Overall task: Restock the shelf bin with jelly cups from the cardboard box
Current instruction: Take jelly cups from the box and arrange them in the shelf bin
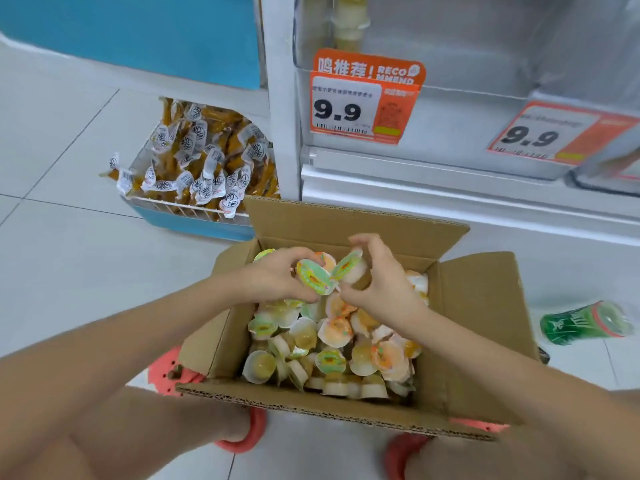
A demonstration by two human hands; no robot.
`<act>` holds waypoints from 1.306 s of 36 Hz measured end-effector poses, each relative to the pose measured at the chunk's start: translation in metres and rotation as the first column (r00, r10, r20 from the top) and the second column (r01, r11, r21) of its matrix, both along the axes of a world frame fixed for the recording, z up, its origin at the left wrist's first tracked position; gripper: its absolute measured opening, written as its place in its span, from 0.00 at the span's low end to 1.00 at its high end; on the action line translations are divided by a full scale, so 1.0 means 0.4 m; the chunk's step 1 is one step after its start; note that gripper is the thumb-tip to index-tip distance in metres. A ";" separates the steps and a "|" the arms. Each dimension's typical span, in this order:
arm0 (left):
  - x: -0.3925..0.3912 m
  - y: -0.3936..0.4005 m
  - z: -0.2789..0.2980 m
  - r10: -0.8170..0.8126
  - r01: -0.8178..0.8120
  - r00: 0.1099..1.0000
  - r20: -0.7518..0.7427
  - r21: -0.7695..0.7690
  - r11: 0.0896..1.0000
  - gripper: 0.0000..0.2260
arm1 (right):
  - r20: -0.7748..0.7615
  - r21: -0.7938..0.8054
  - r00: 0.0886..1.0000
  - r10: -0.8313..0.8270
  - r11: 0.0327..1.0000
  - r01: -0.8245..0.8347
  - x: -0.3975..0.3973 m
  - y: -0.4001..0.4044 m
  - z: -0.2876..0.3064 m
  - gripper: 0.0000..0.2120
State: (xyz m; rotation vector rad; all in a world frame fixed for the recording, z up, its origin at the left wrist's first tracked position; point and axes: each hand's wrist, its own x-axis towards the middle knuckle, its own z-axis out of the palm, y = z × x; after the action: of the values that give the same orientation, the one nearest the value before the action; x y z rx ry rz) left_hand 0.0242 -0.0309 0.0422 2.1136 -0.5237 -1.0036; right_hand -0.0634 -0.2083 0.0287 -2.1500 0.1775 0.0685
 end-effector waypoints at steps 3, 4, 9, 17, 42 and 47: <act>-0.024 -0.022 0.112 0.049 -0.048 0.999 0.003 -0.117 0.992 0.26 | 0.062 0.037 0.998 0.008 0.999 -0.011 -0.015 -0.031 0.103 0.28; -0.037 -0.029 0.145 0.061 -0.055 0.997 0.042 -0.135 0.989 0.27 | 0.088 0.060 0.996 0.016 0.998 -0.021 -0.017 -0.037 0.138 0.27; -0.114 -0.049 0.275 0.175 -0.178 0.984 -0.042 -0.368 0.913 0.22 | 0.197 0.185 0.975 0.104 0.973 -0.142 -0.037 -0.061 0.287 0.23; -0.156 -0.087 0.322 0.191 -0.560 0.790 -0.583 -0.557 0.613 0.27 | 0.238 0.380 0.940 0.245 0.867 -0.322 -0.077 -0.093 0.360 0.22; -0.143 -0.156 0.332 0.114 -0.514 0.763 -0.636 -0.492 0.703 0.19 | 0.228 0.263 0.961 0.154 0.941 -0.213 -0.044 -0.143 0.349 0.26; -0.094 -0.158 0.383 0.245 -0.249 0.967 -0.073 -0.475 0.844 0.22 | 0.278 0.453 0.950 -0.142 0.892 0.001 0.012 -0.177 0.407 0.23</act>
State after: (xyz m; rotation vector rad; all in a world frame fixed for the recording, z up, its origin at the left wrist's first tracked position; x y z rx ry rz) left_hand -0.0136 -0.0939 0.1953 1.6729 -0.4278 -0.6507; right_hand -0.0585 -0.2793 0.1914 -1.6619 0.0528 -0.2453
